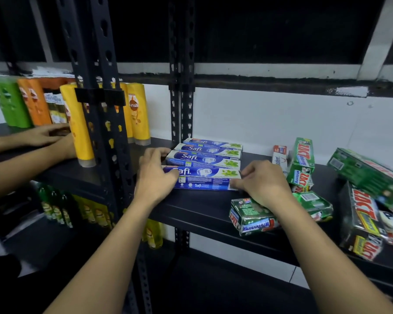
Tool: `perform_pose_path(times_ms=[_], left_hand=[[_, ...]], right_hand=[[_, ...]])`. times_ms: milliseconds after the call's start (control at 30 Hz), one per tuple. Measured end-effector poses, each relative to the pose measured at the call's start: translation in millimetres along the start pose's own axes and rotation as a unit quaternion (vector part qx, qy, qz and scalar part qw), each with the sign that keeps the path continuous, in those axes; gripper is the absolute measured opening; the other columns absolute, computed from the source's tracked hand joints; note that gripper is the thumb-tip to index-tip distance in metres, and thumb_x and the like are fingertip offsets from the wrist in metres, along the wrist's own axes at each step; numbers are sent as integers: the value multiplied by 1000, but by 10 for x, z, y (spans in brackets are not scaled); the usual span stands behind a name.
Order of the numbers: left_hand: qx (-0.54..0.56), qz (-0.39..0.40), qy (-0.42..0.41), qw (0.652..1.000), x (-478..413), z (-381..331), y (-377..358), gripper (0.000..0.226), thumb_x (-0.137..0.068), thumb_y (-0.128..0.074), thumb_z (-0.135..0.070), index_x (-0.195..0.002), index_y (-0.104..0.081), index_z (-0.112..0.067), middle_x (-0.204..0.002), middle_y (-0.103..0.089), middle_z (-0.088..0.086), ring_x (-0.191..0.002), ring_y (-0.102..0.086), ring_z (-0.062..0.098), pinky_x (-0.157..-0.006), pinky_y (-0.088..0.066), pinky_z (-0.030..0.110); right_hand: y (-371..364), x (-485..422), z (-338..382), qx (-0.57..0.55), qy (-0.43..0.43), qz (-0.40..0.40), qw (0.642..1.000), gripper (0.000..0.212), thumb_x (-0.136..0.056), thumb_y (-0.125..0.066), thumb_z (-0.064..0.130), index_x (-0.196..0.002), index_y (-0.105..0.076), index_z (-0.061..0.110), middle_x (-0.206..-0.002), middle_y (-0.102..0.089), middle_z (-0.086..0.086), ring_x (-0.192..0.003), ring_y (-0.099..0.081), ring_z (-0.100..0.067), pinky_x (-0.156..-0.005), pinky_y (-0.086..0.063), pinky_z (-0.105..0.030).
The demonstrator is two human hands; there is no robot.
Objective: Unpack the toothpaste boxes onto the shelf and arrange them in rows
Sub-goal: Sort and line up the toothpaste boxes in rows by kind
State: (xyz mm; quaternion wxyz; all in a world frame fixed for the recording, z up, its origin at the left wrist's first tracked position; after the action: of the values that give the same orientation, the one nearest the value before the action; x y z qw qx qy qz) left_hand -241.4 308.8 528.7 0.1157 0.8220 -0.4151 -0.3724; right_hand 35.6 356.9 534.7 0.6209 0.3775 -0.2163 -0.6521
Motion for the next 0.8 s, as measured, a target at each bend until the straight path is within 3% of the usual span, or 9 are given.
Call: perform_pose_path(times_ms=[167,433,533,667,800], left_hand=[[-11,-40,0,999,-23,46,37,42,-78,-68,-22,-120,-59,-25,-125,-43,-8,-122,-45,16,-104,-43,39],[12,-86,-4,996,-40,48,105,31,-80,-65,-23,-111,-61,-23,-117,-48,-10,-104,-58,15,-91,-48,32],[-4,-87,8,996,-44,81,98,30,-83,-61,-29,-112,-62,-21,-121,-50,-5,-112,-55,20,-94,-47,37],[-20,-84,26,996,-48,109,92,30,-87,-57,-27,-115,-62,-19,-125,-51,0,-117,-52,22,-91,-43,33],[-16,-78,23,997,-48,92,86,27,-88,-55,-23,-114,-63,-19,-125,-51,0,-112,-54,20,-87,-43,33]], right_hand=[[5,18,-10,-10,8,2,1000,32,-68,-86,45,-79,-65,23,-82,-70,5,-78,-66,-14,-71,-53,-31],[-2,84,4,-40,11,25,999,31,-73,-84,42,-81,-63,21,-74,-70,2,-34,-59,-15,-34,-35,-18],[-5,87,22,-21,11,31,999,31,-73,-83,44,-83,-63,23,-76,-70,4,-47,-65,-14,-41,-41,-20],[-25,53,15,0,14,34,999,38,-69,-84,49,-91,-63,26,-83,-69,12,-81,-66,-10,-73,-53,-31],[-21,61,13,-9,10,34,999,37,-70,-84,47,-94,-63,26,-83,-69,13,-77,-66,-8,-65,-48,-27]])
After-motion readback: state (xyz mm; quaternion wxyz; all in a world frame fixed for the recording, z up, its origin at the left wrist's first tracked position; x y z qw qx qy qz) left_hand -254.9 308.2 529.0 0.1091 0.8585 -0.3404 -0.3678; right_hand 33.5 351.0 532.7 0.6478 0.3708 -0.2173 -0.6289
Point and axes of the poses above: each hand's wrist, its own x-axis away from the middle knuckle, its own y-axis out of the back of the hand, z = x × y, the point moved 10 cm from there along -x, towards the middle knuckle
